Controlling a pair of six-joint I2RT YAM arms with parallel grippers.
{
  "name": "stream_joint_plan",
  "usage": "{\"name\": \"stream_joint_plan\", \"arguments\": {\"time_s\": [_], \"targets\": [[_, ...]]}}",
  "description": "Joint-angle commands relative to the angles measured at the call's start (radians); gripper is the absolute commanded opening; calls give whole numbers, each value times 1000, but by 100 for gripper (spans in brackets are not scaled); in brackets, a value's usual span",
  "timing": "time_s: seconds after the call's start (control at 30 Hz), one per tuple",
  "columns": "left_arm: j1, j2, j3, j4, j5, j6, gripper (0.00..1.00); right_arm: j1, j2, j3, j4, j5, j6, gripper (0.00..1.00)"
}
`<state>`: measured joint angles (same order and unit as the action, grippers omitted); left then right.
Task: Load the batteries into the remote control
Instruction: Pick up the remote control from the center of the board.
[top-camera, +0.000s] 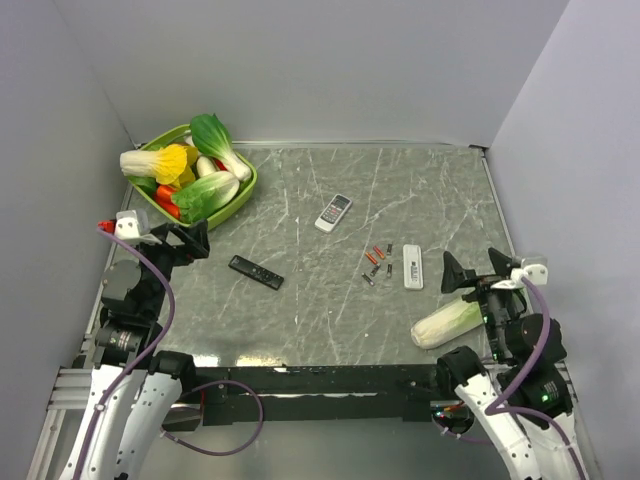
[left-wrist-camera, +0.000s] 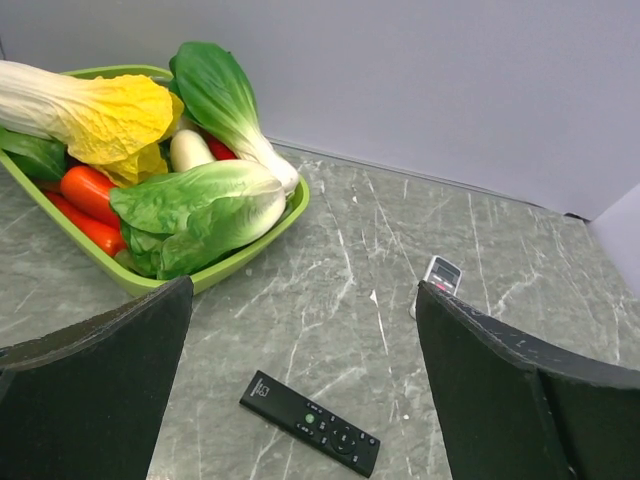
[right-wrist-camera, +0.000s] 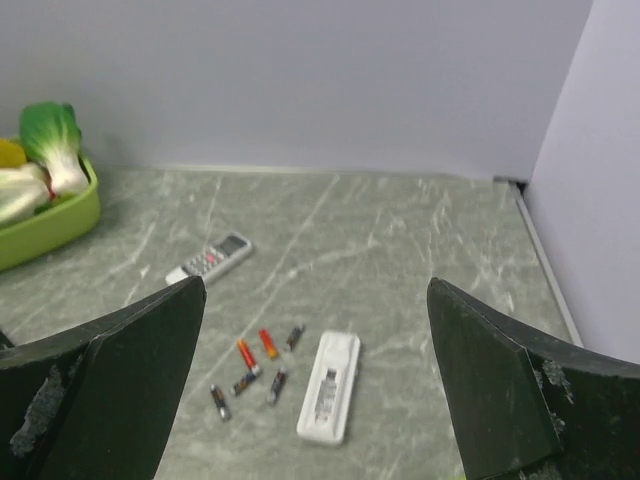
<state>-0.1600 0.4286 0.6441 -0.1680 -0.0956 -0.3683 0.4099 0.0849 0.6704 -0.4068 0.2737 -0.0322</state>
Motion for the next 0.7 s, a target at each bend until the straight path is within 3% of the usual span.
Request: {"name": "stream_joint_plan", "arguments": {"time_s": [0.0,0.27,0.47,0.57,0.67], "targets": [[7,-21,9,32,40,11,97,7,140,96,-128,35,31,100],[7,-34,5,24,40,15,97,6,485,291,-383,-74,196,100],[4,-44,0,24,42,17,97,1,817,432,-495,27,411,100],[-9,-50,-1,22,40,20,97,-25,919,457,-448,-49,400,100],[-21,-56,-1,19,34,23,97,-129,1018,477,-420,-241,440,100]]}}
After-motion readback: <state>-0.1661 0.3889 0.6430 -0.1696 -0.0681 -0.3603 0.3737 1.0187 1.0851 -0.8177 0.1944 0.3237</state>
